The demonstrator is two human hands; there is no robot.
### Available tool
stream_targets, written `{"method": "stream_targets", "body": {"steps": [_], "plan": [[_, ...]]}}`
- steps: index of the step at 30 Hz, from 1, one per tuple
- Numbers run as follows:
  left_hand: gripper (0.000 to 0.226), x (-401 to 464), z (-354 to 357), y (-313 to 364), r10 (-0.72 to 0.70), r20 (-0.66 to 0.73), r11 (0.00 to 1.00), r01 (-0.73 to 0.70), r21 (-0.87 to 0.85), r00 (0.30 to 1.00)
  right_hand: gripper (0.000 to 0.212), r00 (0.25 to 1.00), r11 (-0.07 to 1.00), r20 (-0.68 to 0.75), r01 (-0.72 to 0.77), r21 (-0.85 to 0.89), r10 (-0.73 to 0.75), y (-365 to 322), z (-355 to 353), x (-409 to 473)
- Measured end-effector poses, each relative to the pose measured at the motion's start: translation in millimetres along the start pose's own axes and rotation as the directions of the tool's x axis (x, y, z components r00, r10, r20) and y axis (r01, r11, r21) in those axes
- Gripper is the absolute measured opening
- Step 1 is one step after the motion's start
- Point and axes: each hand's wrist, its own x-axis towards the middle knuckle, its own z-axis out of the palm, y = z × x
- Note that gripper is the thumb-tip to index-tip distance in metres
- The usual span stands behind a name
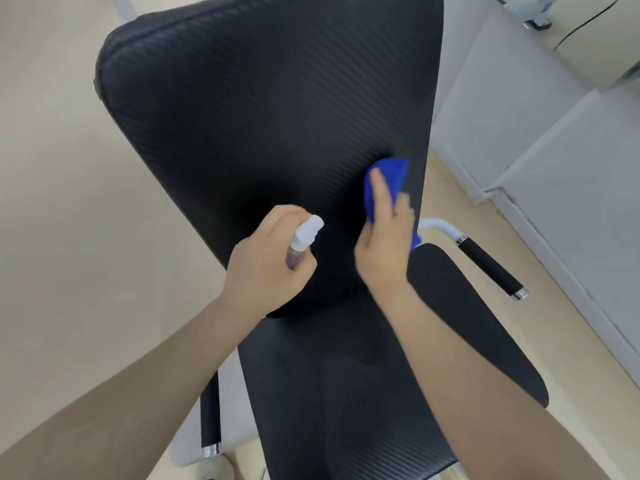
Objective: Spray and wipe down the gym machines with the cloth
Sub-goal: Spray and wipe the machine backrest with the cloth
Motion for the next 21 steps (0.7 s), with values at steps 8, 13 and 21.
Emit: {"method": "stream_targets", "body": {"steps": [8, 13, 21], "plan": [[0.021, -8, -35, -21, -0.046, -0.272, 0.996, 0.064, 0.055, 0.961, 0.067, 0.963, 0.972, -0.181, -0.173, 0.16, 0.201, -33, -25, 54], [0.016, -17, -53, -41, -0.28, -0.366, 0.949, 0.198, -0.244, 0.887, 0.072, 0.99, 0.991, 0.04, 0.133, -0.013, -0.132, -81, 12, -17], [0.023, -22, -77, -60, -0.522, -0.092, 0.707, 0.37, -0.603, 0.848, 0.066, 0.988, 0.991, -0.145, 0.074, 0.115, -0.057, -130, 4, 6]]}}
